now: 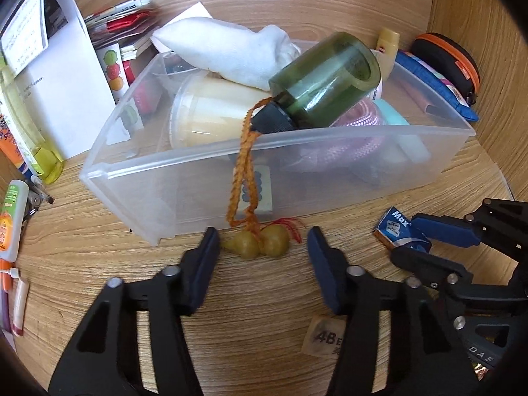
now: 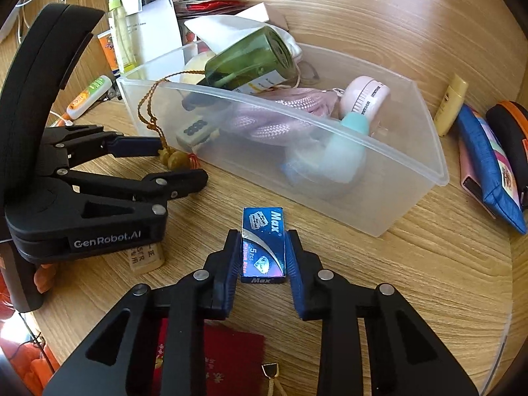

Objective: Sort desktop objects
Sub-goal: 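Grasp the gourd charm with the left gripper while the right grasps the blue Max box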

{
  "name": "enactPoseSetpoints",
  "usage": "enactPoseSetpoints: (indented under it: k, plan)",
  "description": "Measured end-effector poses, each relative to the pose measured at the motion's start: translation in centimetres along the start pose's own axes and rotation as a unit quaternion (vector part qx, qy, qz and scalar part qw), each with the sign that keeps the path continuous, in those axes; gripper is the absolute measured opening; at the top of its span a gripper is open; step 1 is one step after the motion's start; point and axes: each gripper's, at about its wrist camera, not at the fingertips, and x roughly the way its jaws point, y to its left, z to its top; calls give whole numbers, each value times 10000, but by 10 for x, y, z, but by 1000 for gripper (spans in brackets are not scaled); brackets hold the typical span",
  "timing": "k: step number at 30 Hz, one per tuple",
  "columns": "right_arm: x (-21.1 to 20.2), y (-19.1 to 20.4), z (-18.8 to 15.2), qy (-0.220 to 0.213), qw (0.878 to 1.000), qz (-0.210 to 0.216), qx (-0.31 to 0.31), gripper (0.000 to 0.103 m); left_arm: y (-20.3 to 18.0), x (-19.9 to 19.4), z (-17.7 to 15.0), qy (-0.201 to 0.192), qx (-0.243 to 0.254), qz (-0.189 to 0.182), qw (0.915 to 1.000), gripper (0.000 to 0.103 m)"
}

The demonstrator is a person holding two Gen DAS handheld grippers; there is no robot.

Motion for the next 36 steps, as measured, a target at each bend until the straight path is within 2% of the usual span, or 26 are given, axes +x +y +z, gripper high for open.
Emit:
enactPoseSetpoints:
  k: [11, 20, 26, 36]
  plan:
    - [-14, 1, 2, -249, 9996, 93, 33, 25, 8, -1, 0, -12, -115, -320, 9994, 42]
    - [-25, -3, 9, -420, 9990, 78, 112, 25, 12, -19, -12, -253, -130, -453, 9986, 42]
    - [-38, -7, 13, -598, 9981, 44, 173, 25, 17, -35, -17, -505, -192, -863, 9948, 42]
    - [-66, -18, 23, -979, 9947, 19, 328, 25, 13, -46, -18, -655, -227, -905, 9935, 42]
